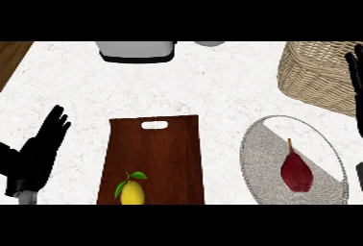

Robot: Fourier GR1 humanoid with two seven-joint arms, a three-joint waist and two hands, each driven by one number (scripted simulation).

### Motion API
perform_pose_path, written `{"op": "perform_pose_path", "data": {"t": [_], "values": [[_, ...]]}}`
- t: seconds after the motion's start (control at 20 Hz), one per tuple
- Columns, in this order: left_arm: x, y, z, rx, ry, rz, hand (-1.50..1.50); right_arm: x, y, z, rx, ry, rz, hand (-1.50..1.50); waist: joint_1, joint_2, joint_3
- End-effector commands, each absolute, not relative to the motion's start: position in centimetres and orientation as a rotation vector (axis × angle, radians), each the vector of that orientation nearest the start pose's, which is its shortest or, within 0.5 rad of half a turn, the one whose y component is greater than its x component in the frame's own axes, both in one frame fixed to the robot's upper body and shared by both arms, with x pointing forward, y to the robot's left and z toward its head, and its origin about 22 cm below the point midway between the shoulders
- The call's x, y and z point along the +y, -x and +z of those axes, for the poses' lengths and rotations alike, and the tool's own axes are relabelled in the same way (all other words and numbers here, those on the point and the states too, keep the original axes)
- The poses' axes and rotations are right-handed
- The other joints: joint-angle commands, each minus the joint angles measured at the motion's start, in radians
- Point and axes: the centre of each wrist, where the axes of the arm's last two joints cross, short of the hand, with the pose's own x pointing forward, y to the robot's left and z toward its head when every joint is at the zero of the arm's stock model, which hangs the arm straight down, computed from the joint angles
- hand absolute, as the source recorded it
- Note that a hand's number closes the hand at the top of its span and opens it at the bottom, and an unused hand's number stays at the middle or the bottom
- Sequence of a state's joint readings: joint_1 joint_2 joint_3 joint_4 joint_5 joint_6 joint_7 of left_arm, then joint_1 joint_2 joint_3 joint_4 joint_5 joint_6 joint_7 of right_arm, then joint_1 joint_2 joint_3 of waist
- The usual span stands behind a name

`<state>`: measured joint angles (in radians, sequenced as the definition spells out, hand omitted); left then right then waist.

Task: Pick the pear from the placemat and place it in the basket

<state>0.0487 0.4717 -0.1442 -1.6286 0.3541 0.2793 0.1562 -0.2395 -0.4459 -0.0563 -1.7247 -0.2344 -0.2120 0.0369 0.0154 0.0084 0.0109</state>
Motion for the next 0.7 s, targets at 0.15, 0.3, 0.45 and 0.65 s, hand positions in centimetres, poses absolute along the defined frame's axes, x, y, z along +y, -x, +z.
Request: {"op": "perform_pose_path", "data": {"t": [0.15, 0.3, 0.45, 0.65], "values": [[30.6, -24.8, 4.8, -1.426, -0.243, -0.003, 0.00, -32.6, -29.3, 11.5, -2.139, -0.282, -0.182, 1.50, -0.025, 0.006, 0.002], [30.8, -25.0, 4.7, -1.417, -0.210, -0.040, 0.00, -32.0, -29.1, 14.9, -2.292, -0.312, 0.351, 1.50, -0.017, 0.015, -0.001], [31.1, -25.4, 4.6, -1.391, -0.200, -0.047, 0.00, -31.1, -27.9, 10.9, -2.361, -0.445, 0.460, -1.50, -0.021, 0.007, -0.005], [31.4, -27.3, 4.3, -1.392, -0.198, -0.056, 0.00, -29.4, -24.1, 4.3, -2.406, -0.410, 0.321, -1.50, -0.029, -0.007, -0.010]]}}
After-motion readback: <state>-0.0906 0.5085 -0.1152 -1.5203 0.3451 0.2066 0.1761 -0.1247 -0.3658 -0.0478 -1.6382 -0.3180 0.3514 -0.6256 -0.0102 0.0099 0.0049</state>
